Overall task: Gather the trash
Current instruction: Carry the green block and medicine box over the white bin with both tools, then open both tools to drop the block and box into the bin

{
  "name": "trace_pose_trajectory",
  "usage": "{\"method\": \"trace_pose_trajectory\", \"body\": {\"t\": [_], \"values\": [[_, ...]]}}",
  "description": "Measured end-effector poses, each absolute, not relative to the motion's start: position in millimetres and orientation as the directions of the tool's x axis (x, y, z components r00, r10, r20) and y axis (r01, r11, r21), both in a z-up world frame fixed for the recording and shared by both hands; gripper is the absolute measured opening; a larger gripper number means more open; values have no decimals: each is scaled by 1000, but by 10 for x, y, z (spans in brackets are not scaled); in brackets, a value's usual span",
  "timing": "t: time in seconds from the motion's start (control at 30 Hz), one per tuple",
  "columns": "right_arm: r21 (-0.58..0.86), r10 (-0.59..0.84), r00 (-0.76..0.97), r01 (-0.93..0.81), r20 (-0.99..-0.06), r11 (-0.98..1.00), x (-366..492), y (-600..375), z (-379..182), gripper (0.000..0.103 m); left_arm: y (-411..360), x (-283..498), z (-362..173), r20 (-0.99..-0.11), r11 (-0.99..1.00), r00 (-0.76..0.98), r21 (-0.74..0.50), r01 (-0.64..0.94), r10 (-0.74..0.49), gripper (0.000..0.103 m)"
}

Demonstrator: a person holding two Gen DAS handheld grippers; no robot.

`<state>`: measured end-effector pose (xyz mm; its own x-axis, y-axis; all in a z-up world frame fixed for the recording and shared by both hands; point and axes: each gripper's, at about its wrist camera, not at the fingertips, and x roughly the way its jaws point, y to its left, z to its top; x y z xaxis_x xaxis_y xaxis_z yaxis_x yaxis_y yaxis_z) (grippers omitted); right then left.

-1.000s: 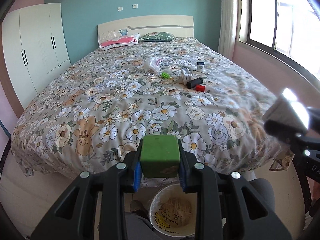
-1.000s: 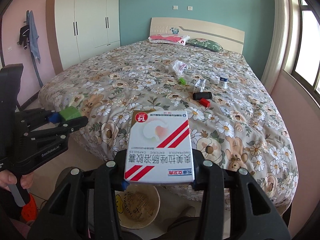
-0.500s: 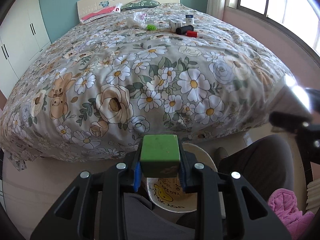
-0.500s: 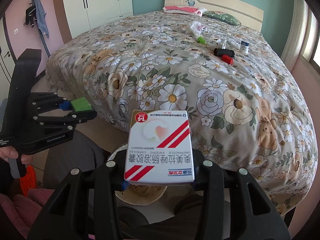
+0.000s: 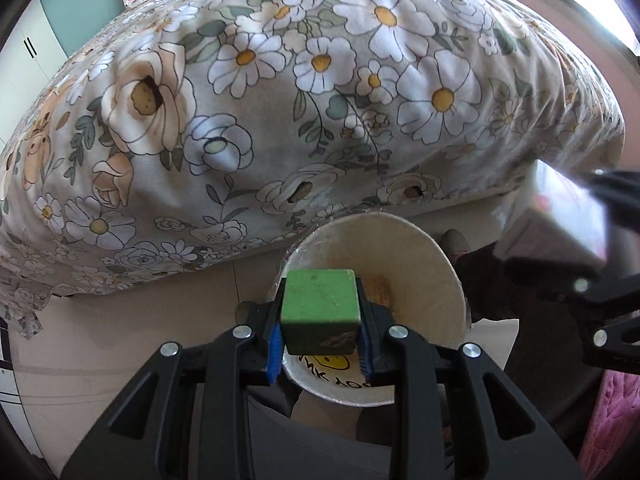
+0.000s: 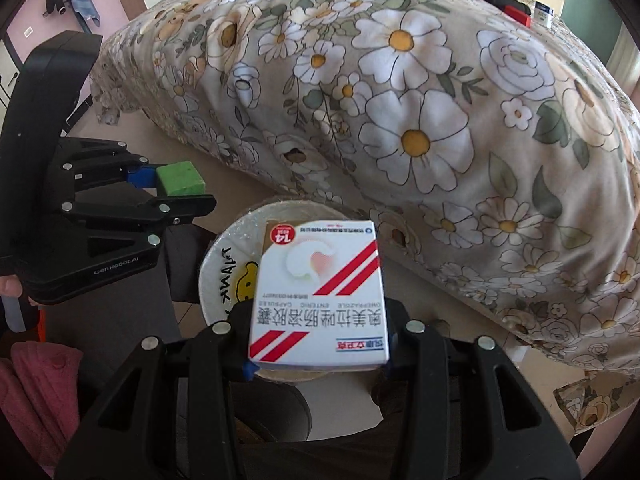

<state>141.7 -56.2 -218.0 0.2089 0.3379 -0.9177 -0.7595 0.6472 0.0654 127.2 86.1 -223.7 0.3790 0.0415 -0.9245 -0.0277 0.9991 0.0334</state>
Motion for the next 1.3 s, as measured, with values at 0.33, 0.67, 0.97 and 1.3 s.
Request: {"method": "trace_pose_trajectory", "body": {"t": [0.33,0.67,0.97,1.3], "values": [[109,257,83,-750,-963,653,1582,-446,-2881,44,872,1511,-2748,-960,1000,279,16,-9,18,32],[140,178,-27,-735,-984,663,1735,-181,-3456,45,926,1714,-3294,-987,997,150,-60,-48,-52,32],[156,125,-97,-732,-987,663,1794,-46,-3859,45,1008,1779,-3641,-991,988,65,-122,-96,-116,32],[154,96,-121,-733,-988,662,1792,-12,-4054,45,1019,1848,-3859,-989,982,16,-145,-117,-144,32]]}}
